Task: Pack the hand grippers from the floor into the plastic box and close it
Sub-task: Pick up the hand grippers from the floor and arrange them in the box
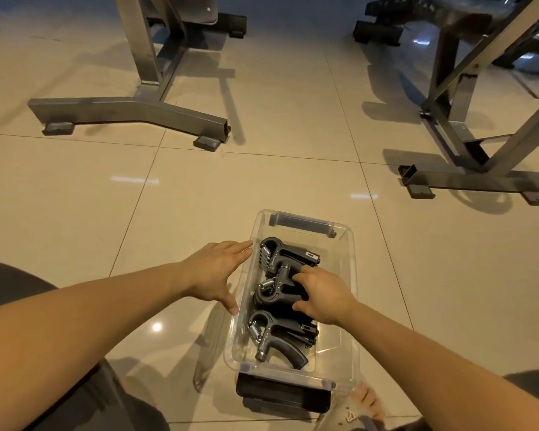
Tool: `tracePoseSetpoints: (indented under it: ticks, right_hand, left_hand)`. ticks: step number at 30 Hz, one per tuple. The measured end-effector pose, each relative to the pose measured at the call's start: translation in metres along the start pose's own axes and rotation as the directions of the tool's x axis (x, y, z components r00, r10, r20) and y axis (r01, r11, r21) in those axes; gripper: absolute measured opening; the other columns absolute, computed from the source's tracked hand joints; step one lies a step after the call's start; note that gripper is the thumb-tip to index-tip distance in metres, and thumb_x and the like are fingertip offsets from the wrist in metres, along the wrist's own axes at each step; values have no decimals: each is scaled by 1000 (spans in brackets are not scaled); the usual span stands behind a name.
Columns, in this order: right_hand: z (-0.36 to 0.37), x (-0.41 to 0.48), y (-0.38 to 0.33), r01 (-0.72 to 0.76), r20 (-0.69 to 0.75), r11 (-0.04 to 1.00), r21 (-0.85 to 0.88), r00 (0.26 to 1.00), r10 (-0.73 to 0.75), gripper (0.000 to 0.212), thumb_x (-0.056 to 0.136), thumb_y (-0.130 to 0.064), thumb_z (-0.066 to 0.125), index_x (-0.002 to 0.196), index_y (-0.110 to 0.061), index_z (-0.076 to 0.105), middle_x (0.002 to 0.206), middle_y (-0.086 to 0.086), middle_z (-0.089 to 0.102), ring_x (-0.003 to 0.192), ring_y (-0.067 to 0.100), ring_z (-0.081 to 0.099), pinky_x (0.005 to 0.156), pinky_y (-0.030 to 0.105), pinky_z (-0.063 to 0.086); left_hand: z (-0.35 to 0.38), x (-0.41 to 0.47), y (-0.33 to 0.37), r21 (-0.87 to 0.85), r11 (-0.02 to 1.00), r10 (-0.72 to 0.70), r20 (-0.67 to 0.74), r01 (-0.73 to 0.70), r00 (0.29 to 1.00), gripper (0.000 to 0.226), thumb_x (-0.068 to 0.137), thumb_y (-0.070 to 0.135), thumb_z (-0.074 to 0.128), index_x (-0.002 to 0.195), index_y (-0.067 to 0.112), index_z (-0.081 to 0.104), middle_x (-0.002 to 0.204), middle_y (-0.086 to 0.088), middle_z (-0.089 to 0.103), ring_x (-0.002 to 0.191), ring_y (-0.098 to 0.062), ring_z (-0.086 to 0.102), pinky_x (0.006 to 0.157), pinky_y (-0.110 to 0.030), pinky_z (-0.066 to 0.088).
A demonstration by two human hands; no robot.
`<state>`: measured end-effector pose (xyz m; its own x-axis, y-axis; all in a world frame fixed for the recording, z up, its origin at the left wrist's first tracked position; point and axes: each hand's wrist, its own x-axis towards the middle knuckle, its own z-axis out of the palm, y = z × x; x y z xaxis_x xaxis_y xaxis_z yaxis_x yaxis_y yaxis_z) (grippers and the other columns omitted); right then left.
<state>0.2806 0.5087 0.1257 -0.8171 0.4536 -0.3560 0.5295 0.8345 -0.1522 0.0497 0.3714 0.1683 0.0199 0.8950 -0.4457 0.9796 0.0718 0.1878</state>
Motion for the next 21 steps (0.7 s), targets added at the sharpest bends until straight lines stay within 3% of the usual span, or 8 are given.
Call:
tracePoseSetpoints:
  ticks: [6,12,21]
  right_hand:
    - [17,16,-3,-4,35,1000,-10,999,4,57,88,-50,70,132,-16,56,121,1,57,112,24,57,91,40,52]
    - [25,19,-2,30,2,981,-190,1000,-30,51,90,-53,65,129,-19,59,125,-1,58,122,24,46,102,40,40]
    - [25,18,0,-24,-4,993,-114,1000,24,60,86,-52,71,136,-22,58,127,0,51,119,22,45,100,38,44]
  left_hand:
    - [5,2,-4,-66,998,-1,-2,1,1000,138,62,71,80,161,22,-2,168,9,-9,153,-19,11,122,-37,17]
    - [6,4,-5,-71,997,2,-4,-2,1000,138,62,70,80,161,23,-3,168,11,-11,152,-21,17,121,-37,21]
    - [6,4,-5,-54,999,-4,-9,3,1000,138,60,73,79,161,24,-1,168,12,-11,151,-21,19,120,-38,24]
